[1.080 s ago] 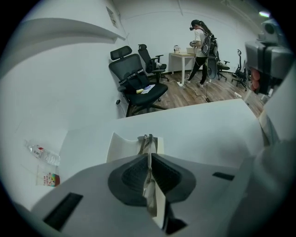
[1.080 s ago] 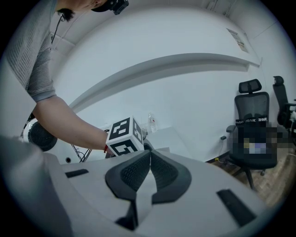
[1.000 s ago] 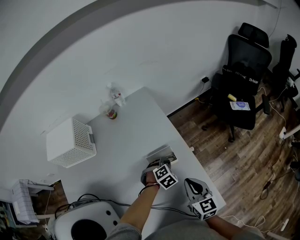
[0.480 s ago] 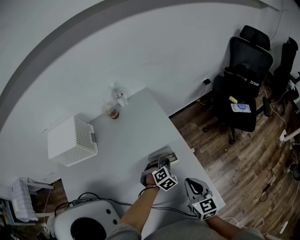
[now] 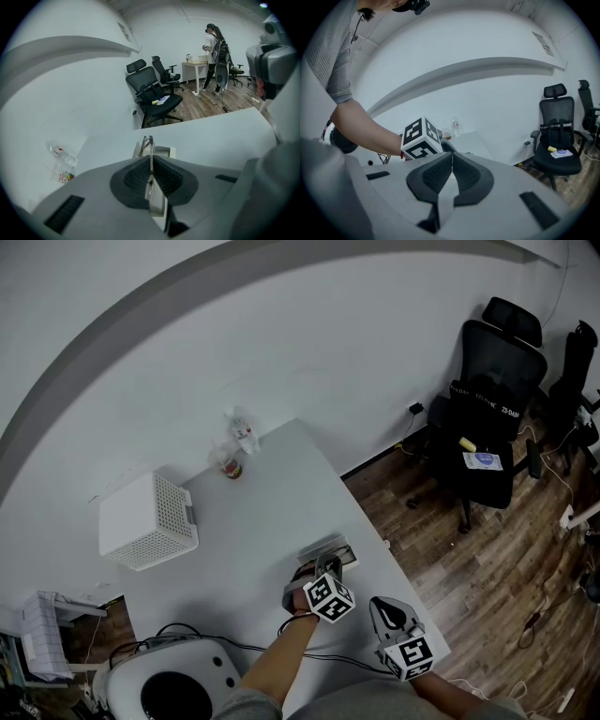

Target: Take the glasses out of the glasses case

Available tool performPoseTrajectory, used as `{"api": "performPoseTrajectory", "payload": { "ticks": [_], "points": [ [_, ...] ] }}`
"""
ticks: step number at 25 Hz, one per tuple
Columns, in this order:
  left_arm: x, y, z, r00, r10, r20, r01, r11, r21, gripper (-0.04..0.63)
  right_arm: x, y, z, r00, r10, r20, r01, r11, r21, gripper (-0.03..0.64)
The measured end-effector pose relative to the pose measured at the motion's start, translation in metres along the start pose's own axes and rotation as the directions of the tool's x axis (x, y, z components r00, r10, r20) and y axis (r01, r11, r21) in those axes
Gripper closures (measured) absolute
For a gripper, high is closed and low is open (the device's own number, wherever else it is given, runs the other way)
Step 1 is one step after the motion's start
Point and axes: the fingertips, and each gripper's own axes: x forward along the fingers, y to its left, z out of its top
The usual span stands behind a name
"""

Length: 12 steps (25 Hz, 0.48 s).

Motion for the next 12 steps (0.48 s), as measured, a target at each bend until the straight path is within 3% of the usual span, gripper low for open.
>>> {"api": "performPoseTrajectory", "payload": {
  "ticks": [5,12],
  "points": [
    [-0.010,0.007,0.007,0.999,0.028,0.039,-0.026,0.999,-0.042,0.568,-0.001,0.002,0.003,1.000,0.003,0.007,-0.003,1.000,-0.006,0.604],
    [-0.035,0.018,0.018,0.983,0.081,0.165,-0.042,0.973,-0.227,0.568,-0.003,0.005,0.008,1.000,0.007,0.018,-0.007,1.000,-0.014,0.604]
  ]
}}
